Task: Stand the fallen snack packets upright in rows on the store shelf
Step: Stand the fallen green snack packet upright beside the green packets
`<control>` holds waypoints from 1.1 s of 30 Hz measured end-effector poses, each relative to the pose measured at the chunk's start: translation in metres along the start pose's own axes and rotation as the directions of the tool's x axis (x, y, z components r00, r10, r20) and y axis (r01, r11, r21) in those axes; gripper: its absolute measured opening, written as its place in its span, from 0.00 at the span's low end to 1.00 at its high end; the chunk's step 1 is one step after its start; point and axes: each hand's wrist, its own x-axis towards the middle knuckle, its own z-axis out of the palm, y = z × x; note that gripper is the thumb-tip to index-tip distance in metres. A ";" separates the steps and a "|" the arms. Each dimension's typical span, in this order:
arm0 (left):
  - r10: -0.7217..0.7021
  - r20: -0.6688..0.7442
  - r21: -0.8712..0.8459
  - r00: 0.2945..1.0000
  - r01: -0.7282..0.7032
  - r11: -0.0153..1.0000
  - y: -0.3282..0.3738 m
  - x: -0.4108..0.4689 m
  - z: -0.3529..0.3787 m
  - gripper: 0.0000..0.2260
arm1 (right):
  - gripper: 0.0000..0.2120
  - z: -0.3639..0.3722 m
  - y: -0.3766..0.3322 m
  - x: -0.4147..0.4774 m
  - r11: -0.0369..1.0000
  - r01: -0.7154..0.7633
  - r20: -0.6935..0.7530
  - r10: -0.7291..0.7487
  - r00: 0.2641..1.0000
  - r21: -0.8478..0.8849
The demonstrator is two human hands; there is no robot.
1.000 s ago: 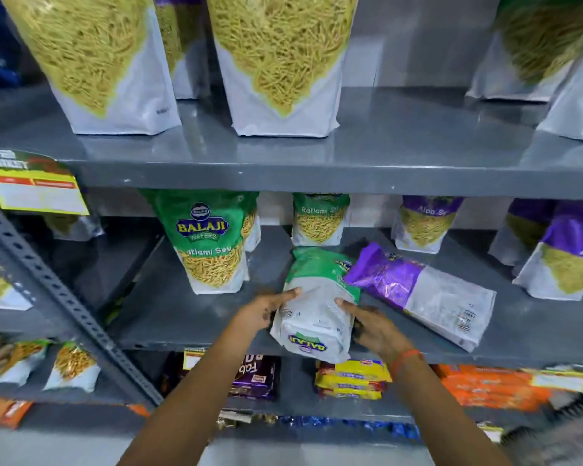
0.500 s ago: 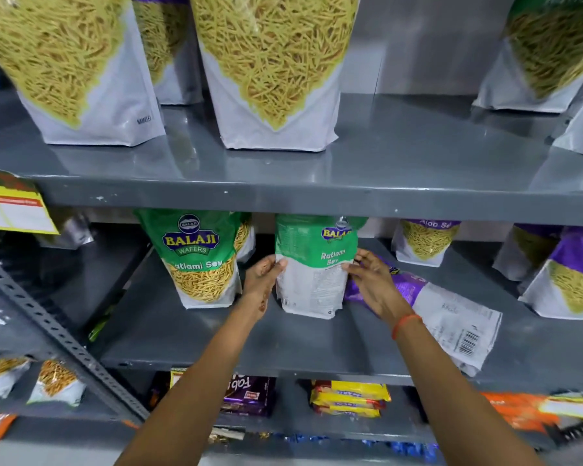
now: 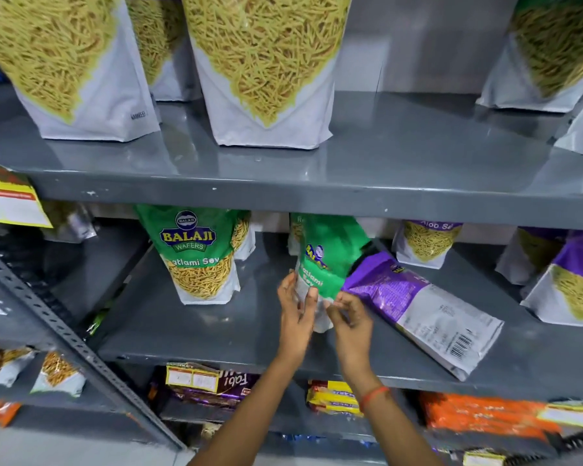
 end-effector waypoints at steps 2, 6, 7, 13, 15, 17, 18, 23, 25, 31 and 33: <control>0.019 0.007 0.065 1.000 -0.020 0.998 0.003 0.003 -0.003 0.38 | 0.15 0.012 0.002 -0.005 0.998 -0.047 0.042 0.045 0.998 0.049; -0.035 0.001 0.145 0.999 0.034 0.989 0.005 0.027 -0.014 0.31 | 0.20 0.016 0.006 -0.009 0.981 -0.159 0.211 0.134 0.968 0.107; -0.049 0.011 0.138 0.999 0.047 0.989 0.006 0.034 -0.018 0.30 | 0.20 0.010 0.008 -0.007 0.989 -0.128 0.162 0.115 0.980 0.073; -0.192 0.167 -0.105 0.967 0.211 0.972 0.004 0.051 -0.040 0.07 | 0.32 -0.015 -0.017 0.051 0.984 0.009 0.147 0.018 0.989 -0.179; -0.270 0.214 -0.133 0.939 0.302 0.944 0.003 0.062 -0.047 0.10 | 0.41 -0.015 -0.023 0.076 0.978 -0.037 0.360 0.109 0.927 -0.203; -0.349 0.266 -0.109 0.898 0.388 0.915 0.002 0.075 -0.053 0.16 | 0.40 -0.014 -0.019 0.085 0.970 -0.066 0.410 0.161 0.898 -0.235; -0.391 0.280 -0.076 0.877 0.426 0.901 -0.004 0.083 -0.057 0.20 | 0.38 -0.013 -0.014 0.083 0.962 -0.069 0.359 0.164 0.919 -0.264; -0.491 0.316 -0.135 0.812 0.551 0.824 -0.003 0.098 -0.065 0.27 | 0.33 -0.002 -0.003 0.061 0.976 -0.137 0.134 0.161 0.978 -0.171; -0.420 0.267 -0.187 0.867 0.474 0.860 0.015 0.086 -0.056 0.18 | 0.32 0.003 -0.009 0.054 0.984 -0.082 0.079 0.095 0.992 -0.155; -0.118 -0.023 0.227 0.993 0.120 0.966 -0.002 0.030 -0.024 0.37 | 0.31 -0.017 -0.032 0.040 0.686 0.346 0.005 -0.447 0.894 -0.640; -0.100 -0.067 0.278 0.993 0.115 0.954 -0.002 0.008 0.003 0.36 | 0.31 -0.032 -0.032 0.045 0.531 0.357 0.114 -0.436 0.893 -0.769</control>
